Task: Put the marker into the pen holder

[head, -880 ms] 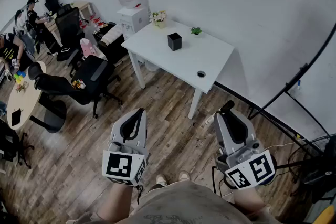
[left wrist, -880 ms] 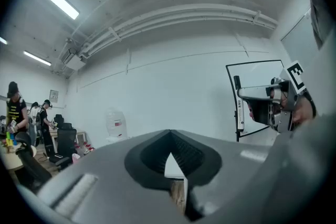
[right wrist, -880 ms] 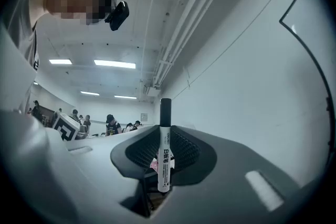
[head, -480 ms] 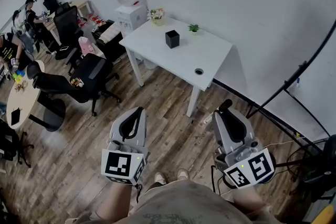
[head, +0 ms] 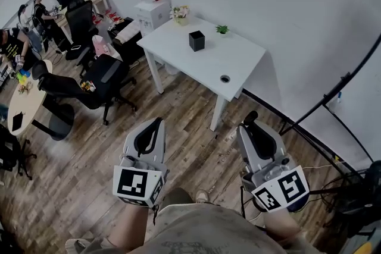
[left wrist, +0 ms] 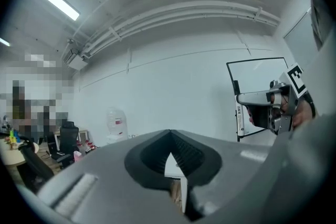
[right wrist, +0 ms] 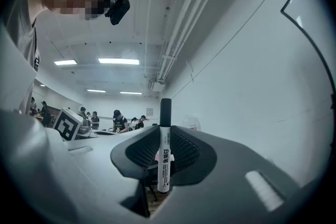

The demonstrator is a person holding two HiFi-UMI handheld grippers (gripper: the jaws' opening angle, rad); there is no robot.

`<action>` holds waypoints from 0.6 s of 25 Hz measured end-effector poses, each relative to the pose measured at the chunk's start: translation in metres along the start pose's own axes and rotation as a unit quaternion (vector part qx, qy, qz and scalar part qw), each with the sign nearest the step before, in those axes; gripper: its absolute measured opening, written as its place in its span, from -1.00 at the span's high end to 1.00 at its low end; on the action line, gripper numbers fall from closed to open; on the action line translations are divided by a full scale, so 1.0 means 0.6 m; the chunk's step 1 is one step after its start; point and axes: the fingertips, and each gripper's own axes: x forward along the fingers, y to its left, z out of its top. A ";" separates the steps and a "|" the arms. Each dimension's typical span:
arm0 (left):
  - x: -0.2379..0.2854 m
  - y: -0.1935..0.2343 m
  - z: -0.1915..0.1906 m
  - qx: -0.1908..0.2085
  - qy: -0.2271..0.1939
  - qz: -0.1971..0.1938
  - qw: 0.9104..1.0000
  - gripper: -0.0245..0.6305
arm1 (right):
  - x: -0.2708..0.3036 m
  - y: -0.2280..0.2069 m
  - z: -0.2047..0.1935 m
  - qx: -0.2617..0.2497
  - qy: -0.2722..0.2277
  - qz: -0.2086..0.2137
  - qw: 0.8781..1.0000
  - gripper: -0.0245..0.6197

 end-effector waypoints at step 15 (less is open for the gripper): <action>0.043 0.056 -0.011 -0.001 -0.016 0.041 0.999 0.92 | 0.058 -0.030 -0.019 -0.008 0.000 0.013 1.000 0.64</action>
